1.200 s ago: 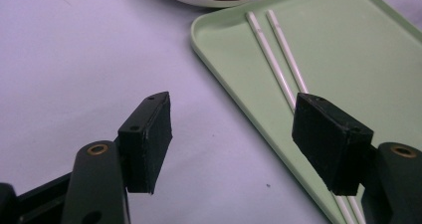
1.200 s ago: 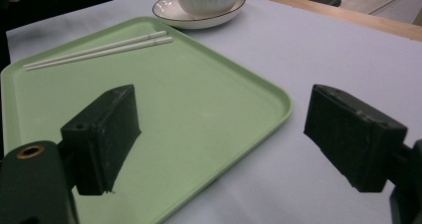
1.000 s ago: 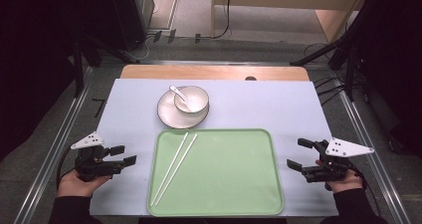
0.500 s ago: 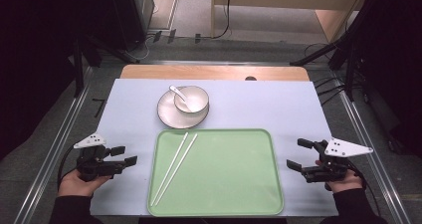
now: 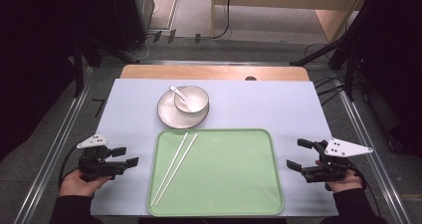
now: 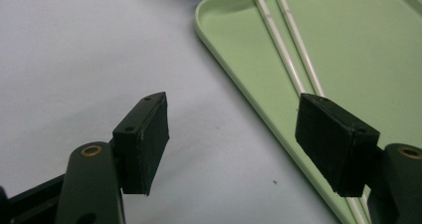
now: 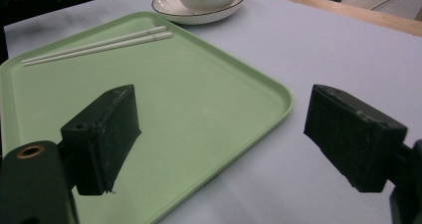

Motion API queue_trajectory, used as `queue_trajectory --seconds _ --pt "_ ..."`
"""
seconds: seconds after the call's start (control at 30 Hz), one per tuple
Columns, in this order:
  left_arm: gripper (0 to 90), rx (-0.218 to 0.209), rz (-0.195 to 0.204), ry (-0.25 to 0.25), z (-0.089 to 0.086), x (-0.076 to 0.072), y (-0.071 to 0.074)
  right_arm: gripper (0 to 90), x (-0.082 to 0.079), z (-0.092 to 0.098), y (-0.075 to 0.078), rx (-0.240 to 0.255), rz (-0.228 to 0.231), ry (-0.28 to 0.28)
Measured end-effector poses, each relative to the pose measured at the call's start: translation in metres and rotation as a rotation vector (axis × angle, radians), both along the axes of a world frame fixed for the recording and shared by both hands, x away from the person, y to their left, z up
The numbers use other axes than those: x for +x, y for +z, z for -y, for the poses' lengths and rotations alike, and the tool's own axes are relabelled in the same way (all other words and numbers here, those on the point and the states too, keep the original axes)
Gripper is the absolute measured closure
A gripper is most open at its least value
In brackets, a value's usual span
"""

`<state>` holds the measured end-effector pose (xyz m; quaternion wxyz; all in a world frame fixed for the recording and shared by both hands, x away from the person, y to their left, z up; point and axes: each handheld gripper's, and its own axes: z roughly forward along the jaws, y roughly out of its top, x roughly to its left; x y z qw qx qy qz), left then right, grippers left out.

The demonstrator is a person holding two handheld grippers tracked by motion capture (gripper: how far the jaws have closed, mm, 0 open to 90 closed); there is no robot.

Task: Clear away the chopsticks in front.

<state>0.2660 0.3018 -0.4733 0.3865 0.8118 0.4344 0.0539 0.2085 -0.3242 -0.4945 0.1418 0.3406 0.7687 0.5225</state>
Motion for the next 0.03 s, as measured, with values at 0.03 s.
queue_trajectory --seconds 0.03 --pt "29.3 0.002 0.0 0.007 -0.0001 0.0004 -0.0002 14.4 0.0001 0.0 -0.0001 -0.001 0.0 0.001"
